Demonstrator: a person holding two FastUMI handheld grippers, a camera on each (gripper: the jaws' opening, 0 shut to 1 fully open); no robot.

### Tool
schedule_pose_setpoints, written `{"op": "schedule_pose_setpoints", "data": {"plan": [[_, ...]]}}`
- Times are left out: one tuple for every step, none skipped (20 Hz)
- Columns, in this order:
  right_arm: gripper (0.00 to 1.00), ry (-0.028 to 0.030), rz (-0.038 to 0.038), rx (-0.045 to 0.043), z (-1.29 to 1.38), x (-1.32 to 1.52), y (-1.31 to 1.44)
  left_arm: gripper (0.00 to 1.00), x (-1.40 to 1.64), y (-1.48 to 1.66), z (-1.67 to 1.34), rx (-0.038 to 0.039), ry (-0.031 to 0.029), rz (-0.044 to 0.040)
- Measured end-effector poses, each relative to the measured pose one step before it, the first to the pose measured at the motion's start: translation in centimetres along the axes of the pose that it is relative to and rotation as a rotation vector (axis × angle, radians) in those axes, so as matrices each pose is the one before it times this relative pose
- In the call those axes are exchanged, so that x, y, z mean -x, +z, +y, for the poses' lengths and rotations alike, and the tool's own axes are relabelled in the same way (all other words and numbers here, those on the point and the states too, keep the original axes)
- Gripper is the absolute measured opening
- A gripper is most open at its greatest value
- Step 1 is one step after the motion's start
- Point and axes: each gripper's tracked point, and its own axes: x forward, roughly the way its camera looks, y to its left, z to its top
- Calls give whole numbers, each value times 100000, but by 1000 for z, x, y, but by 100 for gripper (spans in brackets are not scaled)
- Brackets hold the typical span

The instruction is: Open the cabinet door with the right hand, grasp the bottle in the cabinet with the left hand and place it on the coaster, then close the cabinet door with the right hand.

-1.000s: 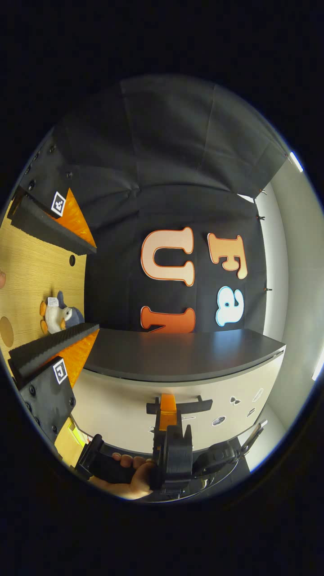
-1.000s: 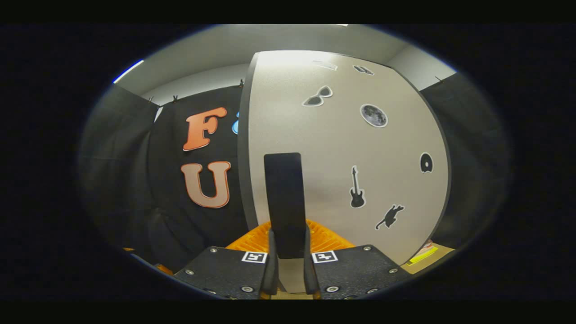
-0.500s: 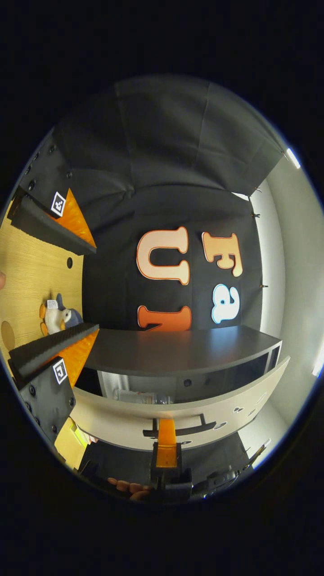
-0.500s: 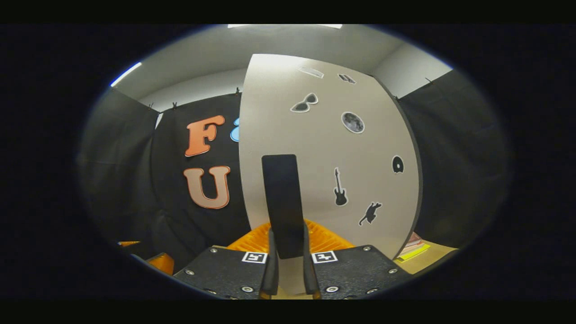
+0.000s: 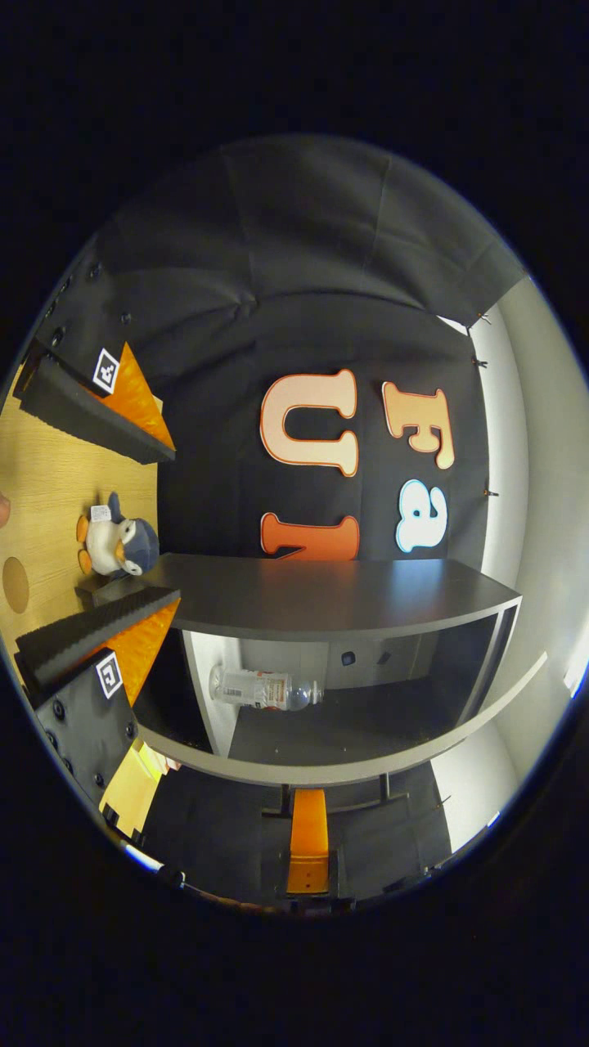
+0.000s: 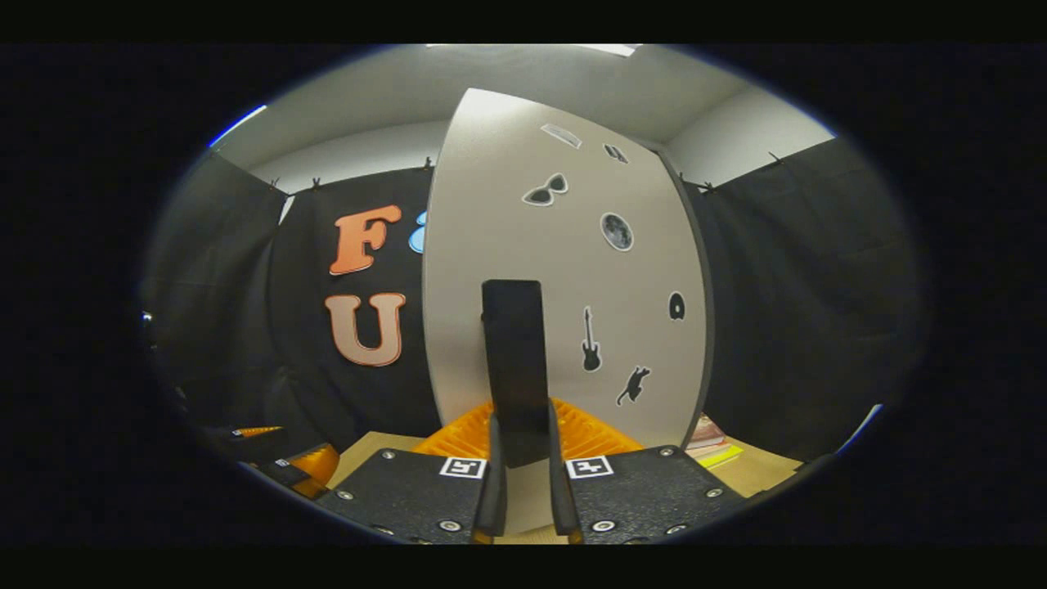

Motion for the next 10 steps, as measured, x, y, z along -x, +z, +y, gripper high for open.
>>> {"op": "schedule_pose_setpoints", "data": {"plan": [[21,-1047,341,16,-531,634,69,99,-45,63,-177,19,-775,-82],[21,-851,529,-157,-489,755,59,99,-293,-85,-235,126,-751,-154],[21,-911,455,-528,-591,714,112,99,-140,83,-335,9,-714,-43],[21,-832,556,-219,-619,628,91,99,-142,-110,-359,-150,-617,141],[21,-762,449,130,-649,444,65,98,-174,-153,-340,-148,-468,5],[21,-737,524,424,-640,455,39,98,-61,22,-419,-229,-193,-111],[21,-222,170,424,-510,289,93,98,82,42,-487,-257,-133,-77],[19,455,591,431,-463,308,-41,97,-148,8,-349,117,-609,-47],[17,1224,159,48,-340,214,11,99,45,19,-803,98,-792,-33],[15,1124,645,-197,-523,191,-59,98,31,35,-982,506,-774,-258]]}}
